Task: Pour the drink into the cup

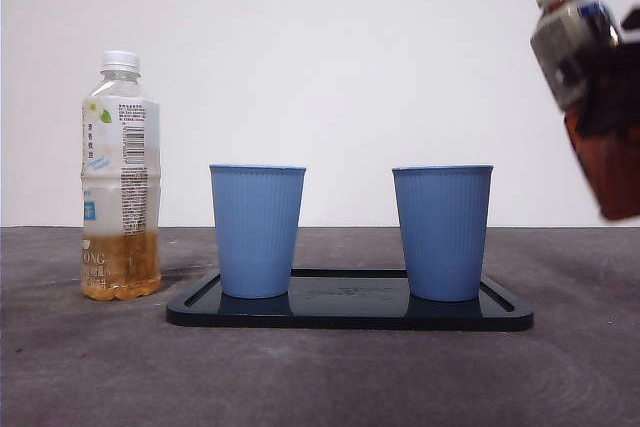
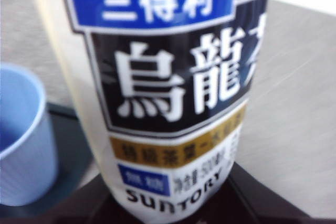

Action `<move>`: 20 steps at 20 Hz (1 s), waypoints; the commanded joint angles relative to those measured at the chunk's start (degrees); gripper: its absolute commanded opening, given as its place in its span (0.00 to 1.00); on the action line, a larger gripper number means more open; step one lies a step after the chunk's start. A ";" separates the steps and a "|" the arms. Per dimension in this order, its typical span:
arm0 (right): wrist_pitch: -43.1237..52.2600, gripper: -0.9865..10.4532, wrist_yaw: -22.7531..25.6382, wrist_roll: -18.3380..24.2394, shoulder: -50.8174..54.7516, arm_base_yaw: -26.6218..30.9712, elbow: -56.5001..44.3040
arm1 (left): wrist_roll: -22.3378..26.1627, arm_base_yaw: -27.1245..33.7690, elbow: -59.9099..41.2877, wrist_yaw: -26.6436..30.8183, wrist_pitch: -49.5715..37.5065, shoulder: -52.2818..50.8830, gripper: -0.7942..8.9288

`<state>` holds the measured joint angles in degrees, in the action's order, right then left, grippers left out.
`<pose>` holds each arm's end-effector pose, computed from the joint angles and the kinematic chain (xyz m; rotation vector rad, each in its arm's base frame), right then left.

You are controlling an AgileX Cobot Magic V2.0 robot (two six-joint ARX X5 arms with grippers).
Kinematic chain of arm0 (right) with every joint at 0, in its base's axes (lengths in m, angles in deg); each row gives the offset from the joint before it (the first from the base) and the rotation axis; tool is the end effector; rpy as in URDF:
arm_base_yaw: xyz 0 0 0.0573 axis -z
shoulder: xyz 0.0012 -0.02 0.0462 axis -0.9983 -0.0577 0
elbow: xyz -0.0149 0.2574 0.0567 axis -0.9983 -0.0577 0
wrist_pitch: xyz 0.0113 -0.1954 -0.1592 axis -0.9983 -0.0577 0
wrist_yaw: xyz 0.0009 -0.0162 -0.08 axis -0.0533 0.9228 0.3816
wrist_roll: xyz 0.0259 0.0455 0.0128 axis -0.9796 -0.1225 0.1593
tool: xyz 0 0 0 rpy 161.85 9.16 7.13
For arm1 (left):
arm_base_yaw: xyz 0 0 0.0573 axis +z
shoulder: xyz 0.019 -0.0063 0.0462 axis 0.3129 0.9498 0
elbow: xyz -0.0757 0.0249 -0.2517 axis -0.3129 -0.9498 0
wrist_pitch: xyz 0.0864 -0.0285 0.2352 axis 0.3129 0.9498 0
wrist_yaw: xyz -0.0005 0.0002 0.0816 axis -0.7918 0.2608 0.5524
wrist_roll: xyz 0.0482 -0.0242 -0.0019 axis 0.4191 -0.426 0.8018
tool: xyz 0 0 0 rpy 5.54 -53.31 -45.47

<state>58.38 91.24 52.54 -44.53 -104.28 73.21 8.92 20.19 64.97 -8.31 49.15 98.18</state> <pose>0.2028 0.0585 0.2378 -0.1689 0.4262 0.1231 0.0722 -0.0095 0.3240 -0.2379 0.4691 -0.3502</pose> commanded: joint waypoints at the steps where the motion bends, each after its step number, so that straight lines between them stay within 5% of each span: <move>1: -7.74 0.16 1.75 8.70 0.48 -0.28 7.37 | 1.31 -0.11 0.98 -0.28 -0.70 0.04 0.54; 11: -27.15 0.16 16.90 33.40 -2.91 -4.09 17.42 | 3.02 -0.72 0.98 -0.28 -0.66 0.04 0.54; 15: -27.61 0.16 25.20 39.87 -6.03 -7.58 19.12 | 3.10 -1.90 0.98 -0.28 -0.66 0.04 0.54; 20: -27.47 0.16 29.90 46.97 -7.28 -9.49 20.98 | 3.23 -2.89 0.98 -0.28 -0.66 0.04 0.54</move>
<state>28.68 119.91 97.52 -51.85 -113.26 92.18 11.48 17.37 64.97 -8.31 49.17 98.18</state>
